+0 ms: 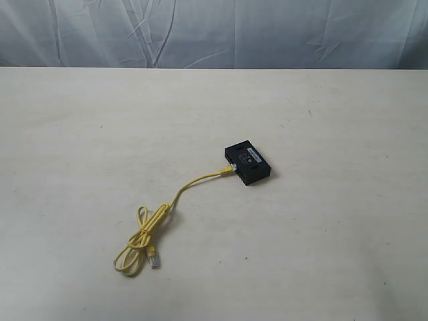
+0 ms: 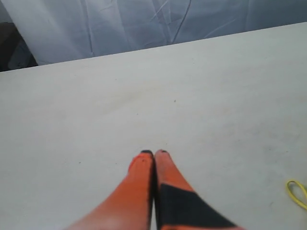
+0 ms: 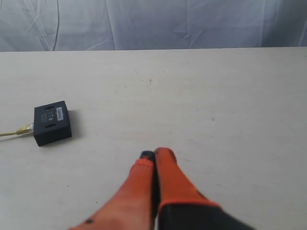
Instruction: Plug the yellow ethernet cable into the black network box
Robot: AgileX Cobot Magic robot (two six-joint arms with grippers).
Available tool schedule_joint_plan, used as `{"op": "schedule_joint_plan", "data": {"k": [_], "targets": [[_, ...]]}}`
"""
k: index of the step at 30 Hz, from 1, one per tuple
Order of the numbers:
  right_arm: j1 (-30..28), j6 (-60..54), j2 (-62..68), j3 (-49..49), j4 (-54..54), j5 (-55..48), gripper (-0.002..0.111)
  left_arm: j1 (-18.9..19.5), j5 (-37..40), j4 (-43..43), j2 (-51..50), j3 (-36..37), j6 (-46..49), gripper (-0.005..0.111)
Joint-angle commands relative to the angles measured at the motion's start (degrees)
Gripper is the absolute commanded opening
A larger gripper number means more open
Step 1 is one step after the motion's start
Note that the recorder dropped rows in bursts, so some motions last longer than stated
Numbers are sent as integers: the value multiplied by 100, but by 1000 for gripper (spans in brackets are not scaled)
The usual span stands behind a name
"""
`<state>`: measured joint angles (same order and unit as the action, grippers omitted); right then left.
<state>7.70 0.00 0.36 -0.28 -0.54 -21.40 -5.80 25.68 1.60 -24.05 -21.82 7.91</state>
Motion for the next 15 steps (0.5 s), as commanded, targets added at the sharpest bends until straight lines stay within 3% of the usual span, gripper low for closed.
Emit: {"op": "schedule_joint_plan", "data": {"k": [1, 9, 15], "targets": [[-23, 0, -36, 28, 2, 81, -1, 295, -478, -20, 861, 801, -34, 0], [-23, 0, -36, 28, 2, 81, -1, 466, -894, -18, 2353, 1897, -34, 0], [-23, 0, -36, 28, 2, 81, -1, 466, -1031, -6, 2405, 2182, -23, 0]]}}
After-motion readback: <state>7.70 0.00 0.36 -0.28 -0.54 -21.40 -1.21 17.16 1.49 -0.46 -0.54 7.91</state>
